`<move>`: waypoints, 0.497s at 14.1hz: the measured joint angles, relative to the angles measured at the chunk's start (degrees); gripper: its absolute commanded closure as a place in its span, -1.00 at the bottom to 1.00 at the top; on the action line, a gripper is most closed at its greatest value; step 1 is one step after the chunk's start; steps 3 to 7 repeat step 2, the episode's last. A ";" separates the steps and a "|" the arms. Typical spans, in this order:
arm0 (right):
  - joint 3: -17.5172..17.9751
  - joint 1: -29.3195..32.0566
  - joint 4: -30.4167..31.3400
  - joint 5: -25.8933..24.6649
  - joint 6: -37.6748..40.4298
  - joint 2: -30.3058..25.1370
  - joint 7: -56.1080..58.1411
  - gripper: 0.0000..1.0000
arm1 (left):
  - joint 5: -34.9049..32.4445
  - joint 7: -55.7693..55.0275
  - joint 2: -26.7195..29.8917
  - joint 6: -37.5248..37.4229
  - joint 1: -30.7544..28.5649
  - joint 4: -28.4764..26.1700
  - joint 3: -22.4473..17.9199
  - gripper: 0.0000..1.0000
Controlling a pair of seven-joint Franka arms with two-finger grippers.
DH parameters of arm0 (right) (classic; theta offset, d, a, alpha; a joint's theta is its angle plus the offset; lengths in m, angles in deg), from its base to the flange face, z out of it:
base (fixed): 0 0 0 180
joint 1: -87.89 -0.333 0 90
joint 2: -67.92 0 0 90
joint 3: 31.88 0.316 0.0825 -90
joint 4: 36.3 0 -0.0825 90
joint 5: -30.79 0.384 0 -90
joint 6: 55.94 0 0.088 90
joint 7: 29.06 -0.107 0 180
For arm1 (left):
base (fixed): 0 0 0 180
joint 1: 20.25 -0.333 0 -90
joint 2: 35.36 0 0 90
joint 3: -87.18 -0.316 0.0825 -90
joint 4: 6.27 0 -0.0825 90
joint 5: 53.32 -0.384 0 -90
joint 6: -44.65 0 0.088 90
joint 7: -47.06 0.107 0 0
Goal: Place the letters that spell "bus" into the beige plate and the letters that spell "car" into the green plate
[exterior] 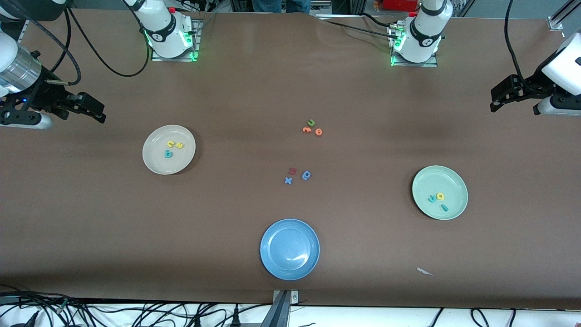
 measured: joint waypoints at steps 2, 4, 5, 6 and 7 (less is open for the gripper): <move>0.00 0.00 0.00 0.00 0.00 0.00 0.00 -1.00 | 0.00 0.00 0.38 0.02 0.01 -0.27 0.01 -1.00; 0.00 0.00 0.00 0.00 0.00 0.00 0.00 -1.00 | 0.00 0.00 0.38 0.02 0.01 -0.27 0.01 -1.00; 0.00 0.00 0.00 0.00 0.00 0.00 0.00 -1.00 | 0.00 0.00 0.38 0.02 0.01 -0.27 0.01 -1.00; 0.00 0.00 0.00 0.00 0.00 0.00 0.00 -1.00 | 0.00 0.00 0.38 0.02 0.01 -0.27 0.01 -1.00; 0.00 0.00 0.00 0.00 0.00 0.00 0.00 -1.00 | 0.00 0.00 0.38 0.02 0.01 -0.27 0.01 -1.00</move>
